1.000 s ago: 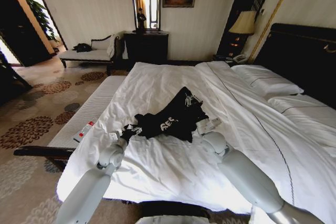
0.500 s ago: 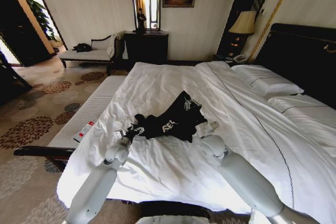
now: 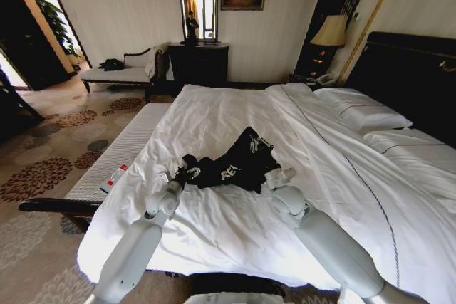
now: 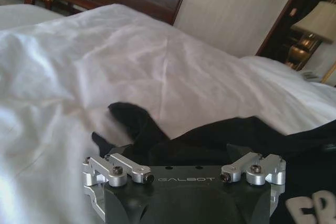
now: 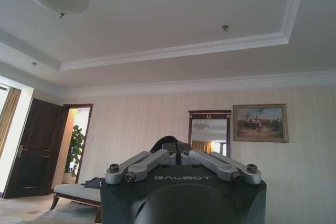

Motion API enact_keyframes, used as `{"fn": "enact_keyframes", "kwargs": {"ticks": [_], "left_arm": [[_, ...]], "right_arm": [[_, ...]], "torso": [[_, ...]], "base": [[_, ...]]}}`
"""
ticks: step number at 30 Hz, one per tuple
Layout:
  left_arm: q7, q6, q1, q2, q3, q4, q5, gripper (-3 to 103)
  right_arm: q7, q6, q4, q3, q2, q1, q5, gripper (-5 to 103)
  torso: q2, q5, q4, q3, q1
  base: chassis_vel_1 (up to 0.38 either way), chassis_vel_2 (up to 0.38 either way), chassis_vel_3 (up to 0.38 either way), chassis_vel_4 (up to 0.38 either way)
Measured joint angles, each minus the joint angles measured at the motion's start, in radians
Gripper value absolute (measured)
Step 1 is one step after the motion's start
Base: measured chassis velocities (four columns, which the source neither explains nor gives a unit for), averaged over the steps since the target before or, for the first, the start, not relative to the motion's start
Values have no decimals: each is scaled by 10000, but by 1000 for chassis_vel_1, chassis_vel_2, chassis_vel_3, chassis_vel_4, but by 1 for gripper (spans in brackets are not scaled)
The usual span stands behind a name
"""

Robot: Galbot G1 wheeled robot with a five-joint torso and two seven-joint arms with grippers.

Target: Fold the clothes on the bed.

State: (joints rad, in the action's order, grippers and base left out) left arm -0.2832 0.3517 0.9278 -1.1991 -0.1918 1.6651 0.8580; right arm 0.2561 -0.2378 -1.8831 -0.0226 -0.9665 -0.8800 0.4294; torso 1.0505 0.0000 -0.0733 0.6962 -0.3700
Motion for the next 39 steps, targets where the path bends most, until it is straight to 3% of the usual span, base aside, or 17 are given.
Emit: {"fn": "enact_keyframes", "kwargs": {"ticks": [10, 13, 17, 23, 26, 28, 31, 35, 39], "left_arm": [[-1, 0, -75, -275, 3, -537, 17, 103], [2, -13, -118, -471, 27, -639, -17, 98], [11, -39, -140, -610, 33, -711, -43, 89], [39, -74, -90, -614, -83, -726, -36, 61], [40, -76, -55, -562, -138, -727, -29, 56], [44, -65, 15, -464, -156, -671, -20, 42], [57, -33, 110, -360, -171, -574, -14, 45], [84, 30, 197, -272, -314, -446, 93, 66], [83, 44, 55, -340, -394, -455, 182, 76]], "right_arm": [[-6, -15, 73, -38, -62, -31, -121, 0], [-7, -23, 100, -13, -99, -35, -170, 0], [-8, -30, 100, -8, -103, -74, -198, 0], [-11, -62, 109, -84, -73, -139, -251, 0], [-12, -75, 115, -91, -75, -148, -274, 0], [-14, -88, 126, -92, -77, -158, -296, 0], [-17, -100, 140, -93, -81, -170, -321, 0], [-22, -120, 160, -106, -95, -198, -363, 0], [-24, -122, 166, -109, -100, -224, -398, 0]], "torso": [[0, 0, 1, 0, 1], [0, 0, 0, 0, 1], [-1, 0, 1, 0, 1], [0, 0, 0, 0, 1], [0, 0, 0, 0, 1], [0, 0, 1, 0, 1], [0, 0, 1, 0, 1], [0, -1, 1, 0, 1], [0, 0, 1, 0, 1]], "base": [[0, 0, 0, 0], [0, 0, 0, 0], [0, 0, 0, 0], [0, 0, 0, 0], [0, 0, 0, 0], [0, 0, 0, 0], [0, 0, 0, 0], [0, 0, 0, 0], [0, 0, 0, 0]]}}
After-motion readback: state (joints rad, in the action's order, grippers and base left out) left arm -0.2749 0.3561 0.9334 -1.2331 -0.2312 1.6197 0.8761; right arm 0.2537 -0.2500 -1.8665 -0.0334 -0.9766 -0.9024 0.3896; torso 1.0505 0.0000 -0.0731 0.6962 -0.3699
